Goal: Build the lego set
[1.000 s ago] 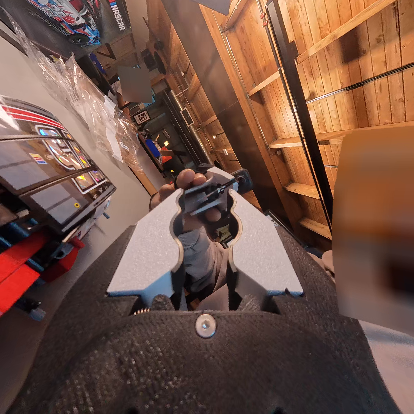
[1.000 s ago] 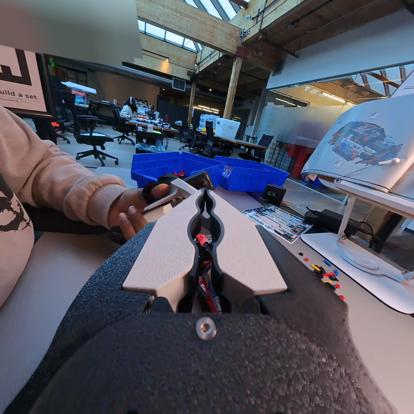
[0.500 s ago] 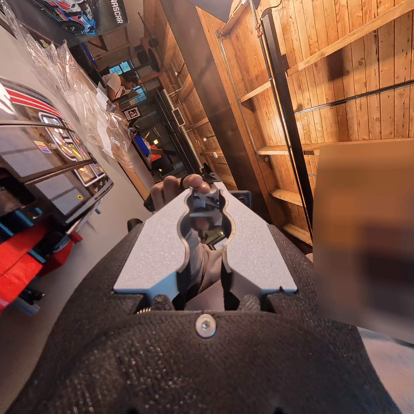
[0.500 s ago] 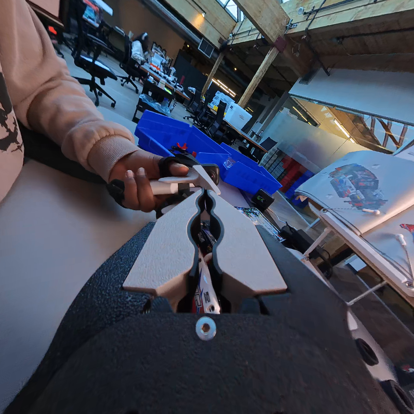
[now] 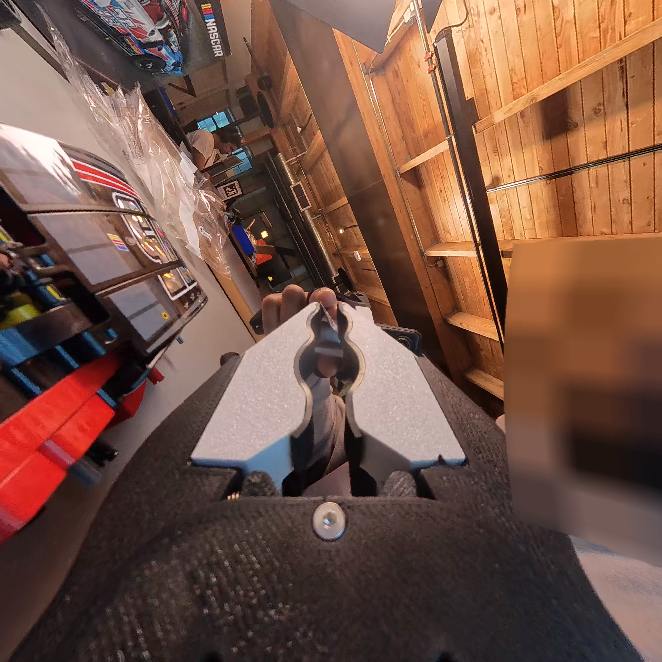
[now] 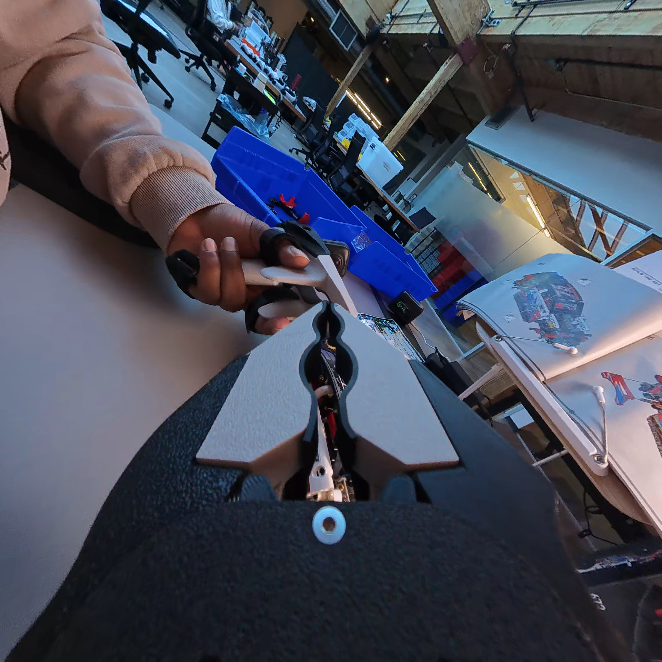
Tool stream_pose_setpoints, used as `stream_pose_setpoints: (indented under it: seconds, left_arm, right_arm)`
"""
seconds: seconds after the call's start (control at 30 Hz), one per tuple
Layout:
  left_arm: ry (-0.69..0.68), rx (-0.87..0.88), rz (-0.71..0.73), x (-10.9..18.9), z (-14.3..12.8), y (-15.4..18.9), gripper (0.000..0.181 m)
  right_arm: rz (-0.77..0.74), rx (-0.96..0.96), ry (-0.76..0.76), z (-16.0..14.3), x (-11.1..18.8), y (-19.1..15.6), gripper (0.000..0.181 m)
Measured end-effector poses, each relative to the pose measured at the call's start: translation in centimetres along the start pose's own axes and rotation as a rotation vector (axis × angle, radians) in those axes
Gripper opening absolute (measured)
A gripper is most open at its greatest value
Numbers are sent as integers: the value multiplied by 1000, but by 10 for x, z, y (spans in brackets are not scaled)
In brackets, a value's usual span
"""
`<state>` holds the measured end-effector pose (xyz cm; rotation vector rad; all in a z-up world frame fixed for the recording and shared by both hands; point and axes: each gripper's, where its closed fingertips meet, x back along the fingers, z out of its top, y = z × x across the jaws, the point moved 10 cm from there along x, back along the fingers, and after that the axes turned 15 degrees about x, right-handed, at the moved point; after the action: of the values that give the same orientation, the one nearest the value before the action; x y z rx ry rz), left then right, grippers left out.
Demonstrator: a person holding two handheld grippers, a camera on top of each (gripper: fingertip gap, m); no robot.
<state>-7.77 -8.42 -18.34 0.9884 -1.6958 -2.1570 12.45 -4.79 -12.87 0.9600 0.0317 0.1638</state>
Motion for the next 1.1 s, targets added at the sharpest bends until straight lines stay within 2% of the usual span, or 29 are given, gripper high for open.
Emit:
stream_pose_setpoints:
  seconds: [0.03, 0.17, 0.3, 0.33, 0.4, 0.47, 0.57, 0.63, 0.77, 0.87, 0.97, 1.1]
  left_arm:
    - [4, -5, 4, 0, 0, 0, 2]
    - [15, -42, 22, 1, 1, 3, 0]
    - [2, -158, 61, -1, -2, 11, 0]
    - [9, -169, 59, -2, -2, 12, 0]
    - [32, -183, 63, 0, 0, 14, 0]
    - [36, -200, 65, 2, 2, 16, 0]
    - [51, -237, 41, 3, 3, 21, 0]
    - [66, -297, 13, 4, 3, 26, 0]
    - [110, -410, -60, 8, 3, 38, 0]
    - [137, -480, -81, 10, 2, 45, 0]
    - [141, -516, -71, 9, 0, 47, 0]
    - [146, -512, -63, 9, 0, 45, 0]
  right_arm:
    - [0, 3, -3, 0, 0, 0, 0]
    - [-4, -3, -13, -1, 1, 1, 1]
    - [38, -27, -52, -5, -1, -1, 43]
    - [68, -51, -47, -6, -1, -1, 60]
    - [79, -96, -53, -7, -2, 0, 72]
    - [73, -116, -61, -8, -3, 0, 75]
    - [41, -315, -32, -16, -2, 8, 64]
    - [16, -478, -28, -24, -2, 14, 44]
    - [133, -819, 108, -28, -6, 13, 36]
    - [130, -1011, 221, -30, -11, 11, 17]
    - [109, -1120, 257, -33, -16, 7, 11]
    - [60, -1160, 253, -37, -17, 7, 7]
